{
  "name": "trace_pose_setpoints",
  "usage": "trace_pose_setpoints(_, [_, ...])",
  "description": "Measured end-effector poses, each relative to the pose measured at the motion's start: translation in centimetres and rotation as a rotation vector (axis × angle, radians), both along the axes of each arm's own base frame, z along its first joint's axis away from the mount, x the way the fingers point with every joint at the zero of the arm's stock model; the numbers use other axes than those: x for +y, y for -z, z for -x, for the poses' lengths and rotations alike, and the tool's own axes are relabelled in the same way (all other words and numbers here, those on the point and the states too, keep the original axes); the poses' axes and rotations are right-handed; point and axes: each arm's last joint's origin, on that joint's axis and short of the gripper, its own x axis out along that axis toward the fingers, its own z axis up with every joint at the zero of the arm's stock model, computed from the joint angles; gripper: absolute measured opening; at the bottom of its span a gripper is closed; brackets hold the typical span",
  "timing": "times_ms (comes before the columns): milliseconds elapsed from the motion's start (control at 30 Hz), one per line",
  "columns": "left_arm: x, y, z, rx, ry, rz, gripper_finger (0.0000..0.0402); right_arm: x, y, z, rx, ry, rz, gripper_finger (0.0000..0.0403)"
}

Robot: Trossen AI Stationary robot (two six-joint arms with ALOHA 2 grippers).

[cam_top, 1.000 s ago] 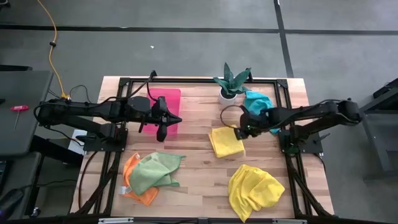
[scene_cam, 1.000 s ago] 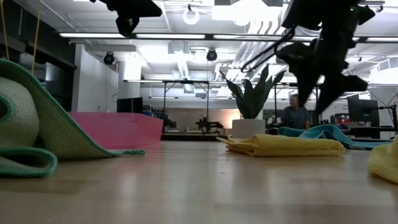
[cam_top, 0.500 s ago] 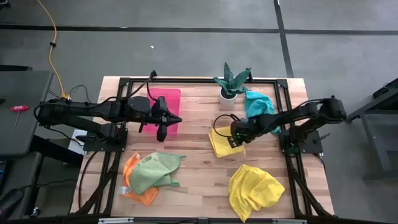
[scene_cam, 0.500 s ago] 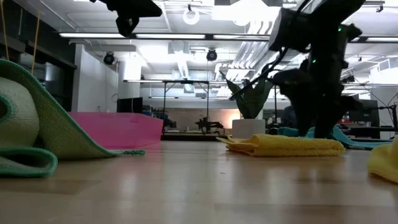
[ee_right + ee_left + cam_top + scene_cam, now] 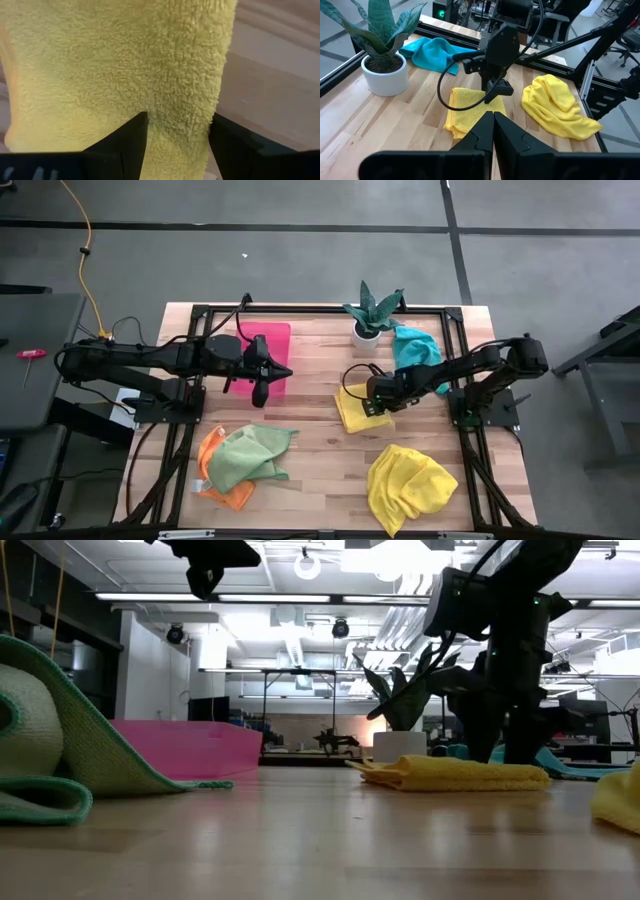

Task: Fold microfiber towels
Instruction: Put the folded yellow microfiber towel into the pink bin

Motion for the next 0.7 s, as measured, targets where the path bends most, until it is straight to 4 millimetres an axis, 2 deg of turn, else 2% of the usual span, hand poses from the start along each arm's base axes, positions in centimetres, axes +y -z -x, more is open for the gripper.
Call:
trace_pose_setpoints(133, [0.0,0.0,0.0,0.000,0.000,0.000,0.0000,-0.1,0.0,0.0,0.002,0.030,0.022,0.0160])
trace_pose_setpoints(367, [0.0,0.0,0.0,0.001,0.001,0.000,0.0000,-0.2,0.4,-0.1,0.012,0.002,0.081,0.0022])
trace_pose_setpoints(400, [0.0,0.0,0.0,0.000,0.001,-0.001,0.0000,-0.2,0.4,-0.2,0.007,-0.019,0.088,0.0012])
trace_pose_setpoints(533, [0.0,0.0,0.0,0.002,0.020,-0.039,0.0000,-0.3,-0.2,0.0,-0.013,-0.089,0.120,0.0007])
trace_pose_setpoints(700, [0.1,-0.7,0.0,-0.042,0.033,-0.119,0.0001,-0.7,-3.0,0.1,-0.119,-0.208,0.194,0.0002])
